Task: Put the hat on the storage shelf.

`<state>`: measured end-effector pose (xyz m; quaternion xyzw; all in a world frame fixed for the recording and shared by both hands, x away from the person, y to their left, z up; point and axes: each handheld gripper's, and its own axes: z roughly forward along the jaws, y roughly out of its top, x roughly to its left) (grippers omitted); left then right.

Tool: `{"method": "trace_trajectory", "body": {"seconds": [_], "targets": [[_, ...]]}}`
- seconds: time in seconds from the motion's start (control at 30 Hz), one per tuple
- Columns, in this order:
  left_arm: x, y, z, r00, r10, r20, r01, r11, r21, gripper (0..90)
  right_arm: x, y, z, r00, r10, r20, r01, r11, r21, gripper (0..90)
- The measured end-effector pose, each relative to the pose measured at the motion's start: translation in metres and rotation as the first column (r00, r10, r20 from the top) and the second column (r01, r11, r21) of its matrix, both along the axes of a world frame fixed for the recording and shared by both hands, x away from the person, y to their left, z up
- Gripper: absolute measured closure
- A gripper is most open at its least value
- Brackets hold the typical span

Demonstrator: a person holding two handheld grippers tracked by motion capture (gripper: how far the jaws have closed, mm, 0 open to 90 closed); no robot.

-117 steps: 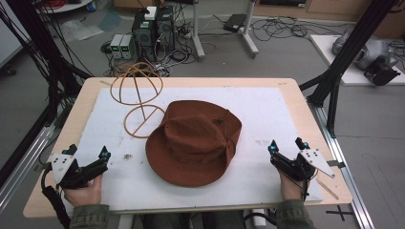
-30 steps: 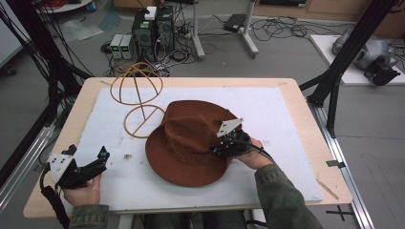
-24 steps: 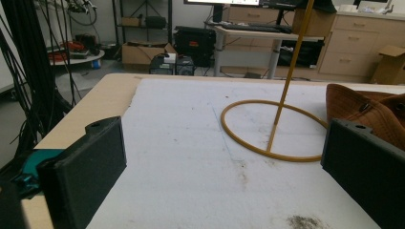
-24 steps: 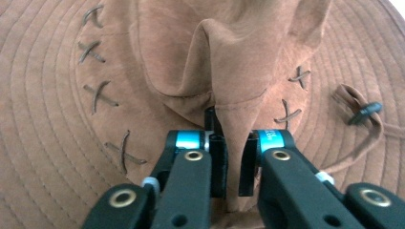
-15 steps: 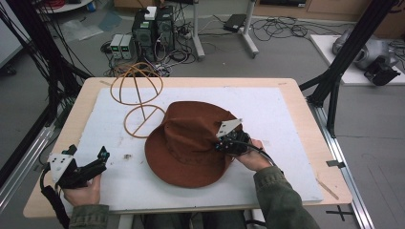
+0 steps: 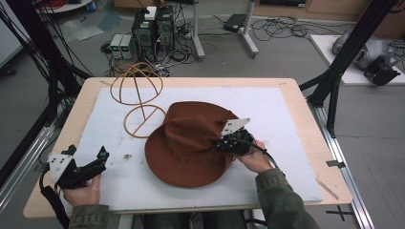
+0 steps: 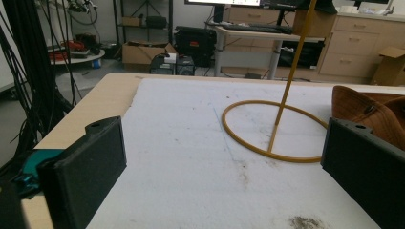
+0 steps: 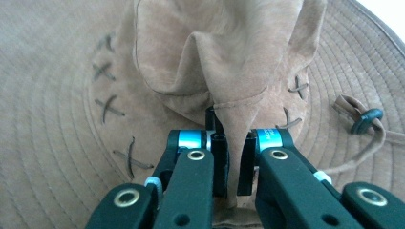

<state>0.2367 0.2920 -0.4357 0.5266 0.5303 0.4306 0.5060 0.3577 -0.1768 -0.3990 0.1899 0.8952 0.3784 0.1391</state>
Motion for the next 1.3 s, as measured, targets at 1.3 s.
{"method": "trace_trajectory", "body": {"seconds": [1.3], "targets": [[0.002,0.000,-0.001,0.9999,-0.007,-0.007,0.007,0.9999,-0.013,1.8,-0.024,-0.062,0.068,0.9762,-0.217,-0.003,0.147,0.6527,0.743,88.8]]}}
